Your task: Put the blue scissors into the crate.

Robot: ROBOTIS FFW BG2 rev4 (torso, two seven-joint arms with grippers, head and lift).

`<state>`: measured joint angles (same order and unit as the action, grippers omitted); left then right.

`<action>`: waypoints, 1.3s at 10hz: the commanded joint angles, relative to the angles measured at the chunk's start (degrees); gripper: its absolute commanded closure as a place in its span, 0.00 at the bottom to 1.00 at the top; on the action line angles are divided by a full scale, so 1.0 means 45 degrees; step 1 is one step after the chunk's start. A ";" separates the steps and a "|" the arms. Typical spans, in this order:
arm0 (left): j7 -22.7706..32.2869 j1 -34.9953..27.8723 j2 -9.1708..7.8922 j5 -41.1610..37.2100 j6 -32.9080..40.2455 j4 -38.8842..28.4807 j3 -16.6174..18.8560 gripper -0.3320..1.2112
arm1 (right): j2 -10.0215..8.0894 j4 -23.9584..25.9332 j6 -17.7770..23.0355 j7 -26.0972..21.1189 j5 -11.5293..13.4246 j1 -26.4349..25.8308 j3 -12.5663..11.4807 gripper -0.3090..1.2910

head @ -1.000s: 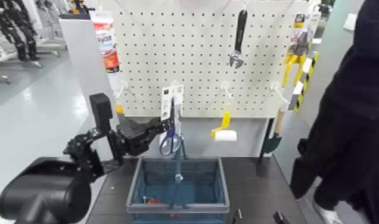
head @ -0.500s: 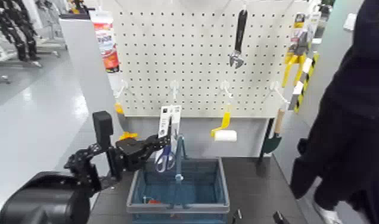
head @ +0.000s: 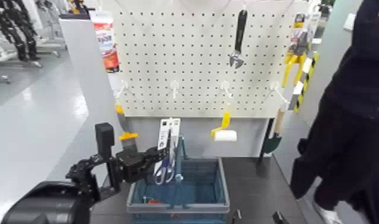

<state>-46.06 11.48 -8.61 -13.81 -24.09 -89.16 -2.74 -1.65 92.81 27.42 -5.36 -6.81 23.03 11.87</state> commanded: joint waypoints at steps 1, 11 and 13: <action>-0.0018 0.0125 0.0078 0.0081 0.0353 0.0947 -0.0114 0.99 | -0.0003 0.0000 0.0000 0.0019 -0.0010 0.0000 -0.0020 0.29; -0.0116 0.0321 0.0078 0.0492 0.0607 0.2314 -0.0153 0.82 | 0.0036 0.0000 0.0000 0.0097 -0.0010 0.0000 -0.0039 0.29; -0.0213 0.0321 0.0078 0.0492 0.0685 0.2275 -0.0094 0.18 | 0.0036 0.0000 0.0000 0.0097 -0.0010 0.0000 -0.0039 0.29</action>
<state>-47.00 12.88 -8.22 -11.64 -21.04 -78.81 -3.20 -1.49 92.81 27.42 -4.92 -6.85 23.06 11.69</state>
